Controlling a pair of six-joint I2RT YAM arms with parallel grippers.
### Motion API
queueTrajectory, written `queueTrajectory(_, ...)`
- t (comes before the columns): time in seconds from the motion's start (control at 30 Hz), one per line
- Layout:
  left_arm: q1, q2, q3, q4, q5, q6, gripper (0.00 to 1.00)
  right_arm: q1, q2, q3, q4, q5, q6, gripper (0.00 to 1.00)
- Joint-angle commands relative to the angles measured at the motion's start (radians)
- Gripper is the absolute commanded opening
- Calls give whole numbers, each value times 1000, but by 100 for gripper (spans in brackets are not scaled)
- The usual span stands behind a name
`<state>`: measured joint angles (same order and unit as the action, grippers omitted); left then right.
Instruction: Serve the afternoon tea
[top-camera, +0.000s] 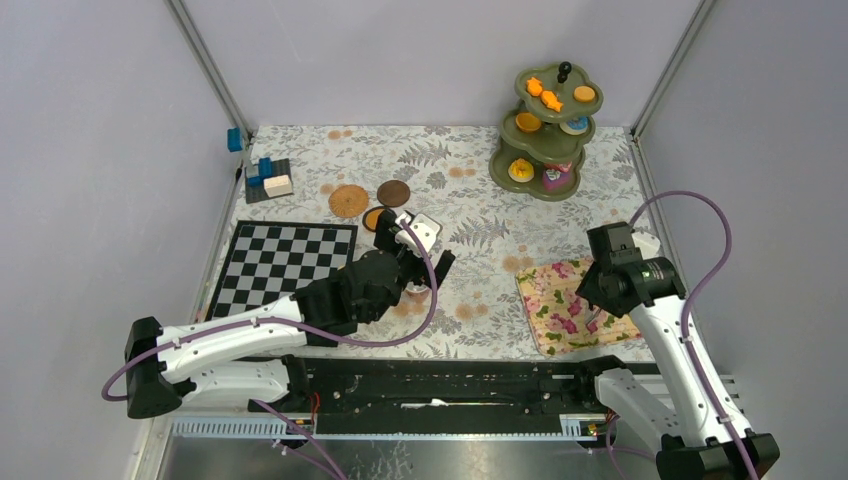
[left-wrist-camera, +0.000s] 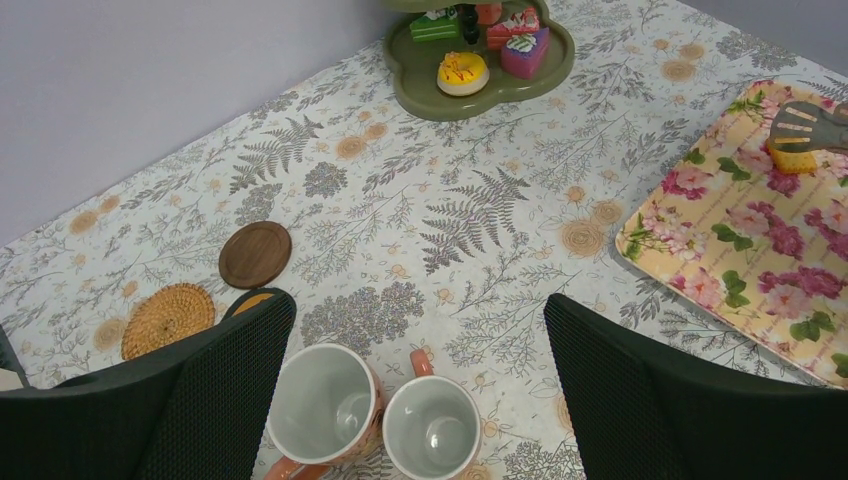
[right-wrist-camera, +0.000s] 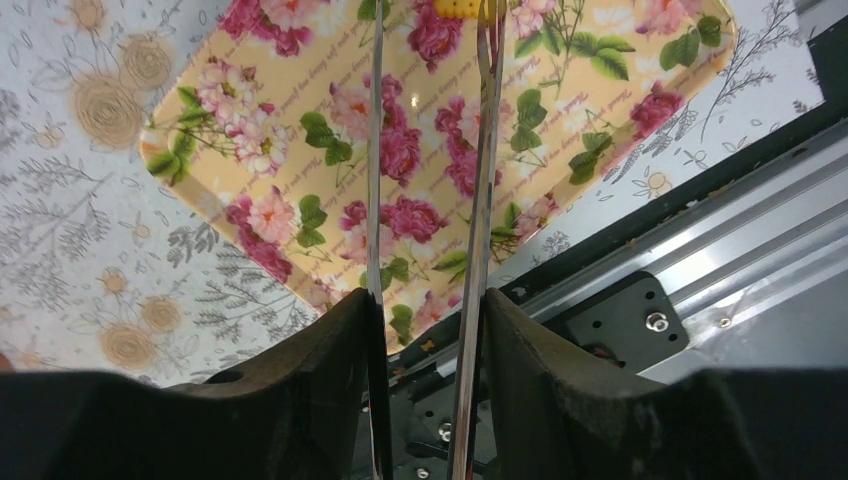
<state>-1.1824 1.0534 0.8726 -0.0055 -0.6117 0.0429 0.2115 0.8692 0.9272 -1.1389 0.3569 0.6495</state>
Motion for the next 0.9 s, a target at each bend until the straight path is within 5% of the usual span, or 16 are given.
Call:
queueTrajectory(0.0, 5, -16, -12, 46, 11, -10, 99, -12, -5, -2, 47, 75, 123, 51)
queueTrajectory(0.6, 30, -12, -17, 54, 18, -15, 99, -117, 79, -124, 174, -78, 19, 55)
queueTrajectory(0.87, 30, -27, -18, 55, 15, -12, 99, -119, 112, -103, 154, -150, -3, 43)
